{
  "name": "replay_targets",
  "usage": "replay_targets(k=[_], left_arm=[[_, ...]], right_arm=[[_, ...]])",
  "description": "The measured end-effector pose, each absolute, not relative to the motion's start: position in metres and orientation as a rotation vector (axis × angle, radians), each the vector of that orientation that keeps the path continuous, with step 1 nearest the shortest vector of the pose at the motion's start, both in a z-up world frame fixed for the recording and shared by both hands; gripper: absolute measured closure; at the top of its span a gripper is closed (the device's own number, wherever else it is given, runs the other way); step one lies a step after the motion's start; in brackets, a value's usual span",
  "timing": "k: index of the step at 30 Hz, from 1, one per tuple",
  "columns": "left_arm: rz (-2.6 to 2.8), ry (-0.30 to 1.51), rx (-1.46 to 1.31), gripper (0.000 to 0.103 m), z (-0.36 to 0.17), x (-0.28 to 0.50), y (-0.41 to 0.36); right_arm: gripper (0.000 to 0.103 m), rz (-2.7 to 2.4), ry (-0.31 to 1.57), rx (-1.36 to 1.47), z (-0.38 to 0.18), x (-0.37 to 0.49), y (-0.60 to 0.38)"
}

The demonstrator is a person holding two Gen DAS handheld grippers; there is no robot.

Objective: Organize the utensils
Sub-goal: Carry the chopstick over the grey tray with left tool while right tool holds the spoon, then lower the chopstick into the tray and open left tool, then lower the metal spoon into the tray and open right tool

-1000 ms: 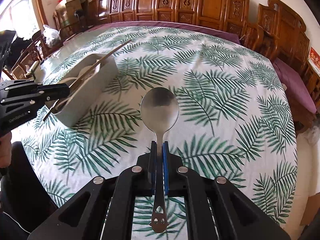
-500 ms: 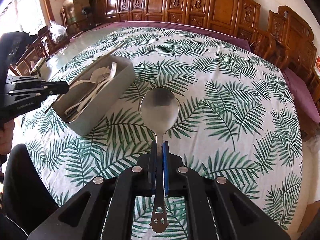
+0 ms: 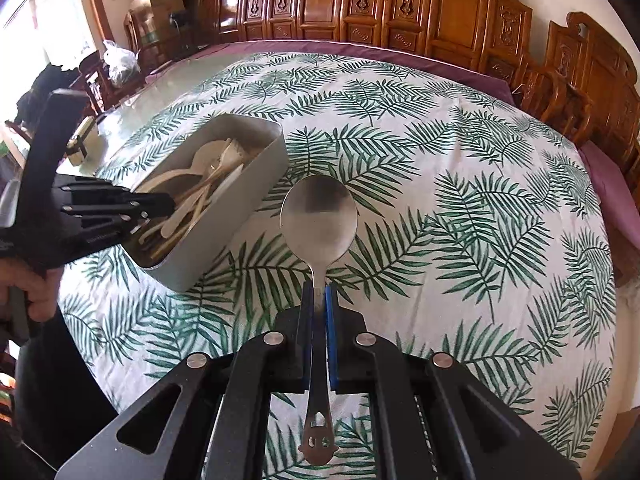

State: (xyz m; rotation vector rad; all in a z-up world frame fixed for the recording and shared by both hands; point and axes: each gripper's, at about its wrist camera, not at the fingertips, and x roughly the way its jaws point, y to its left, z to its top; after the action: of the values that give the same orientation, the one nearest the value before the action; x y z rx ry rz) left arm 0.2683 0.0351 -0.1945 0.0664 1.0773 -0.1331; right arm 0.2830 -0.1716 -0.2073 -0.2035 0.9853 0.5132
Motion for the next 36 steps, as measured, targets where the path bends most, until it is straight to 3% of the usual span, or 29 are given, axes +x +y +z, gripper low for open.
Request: replay_targets(k=[8,12,19,28,36], left_arm=[[-0.152,1.061,0.046,0.098,-0.186,0.269,0.043],[-0.151,1.024,0.037,0.088,-0.171,0.267,0.051],[-0.130,0.963,0.021,0.083,-0.143,0.261,0.072],[-0.100,0.905,0.001,0.058,-0.125,0.255,0.100],[-0.077,0.905,-0.018,0.057,-0.126,0.248,0.123]], right_arm=[[0.096,0.533,0.988,-0.220,-0.200,0.292,-0.154],[0.096,0.552,0.983,-0.223,-0.194,0.296,-0.141],[0.096,0.599,0.970,-0.224,-0.183,0.303,-0.110],[0.096,0.651,0.966,-0.214,-0.182,0.315,-0.065],[0.096,0.665,0.976,-0.190,-0.189,0.324,-0.032]])
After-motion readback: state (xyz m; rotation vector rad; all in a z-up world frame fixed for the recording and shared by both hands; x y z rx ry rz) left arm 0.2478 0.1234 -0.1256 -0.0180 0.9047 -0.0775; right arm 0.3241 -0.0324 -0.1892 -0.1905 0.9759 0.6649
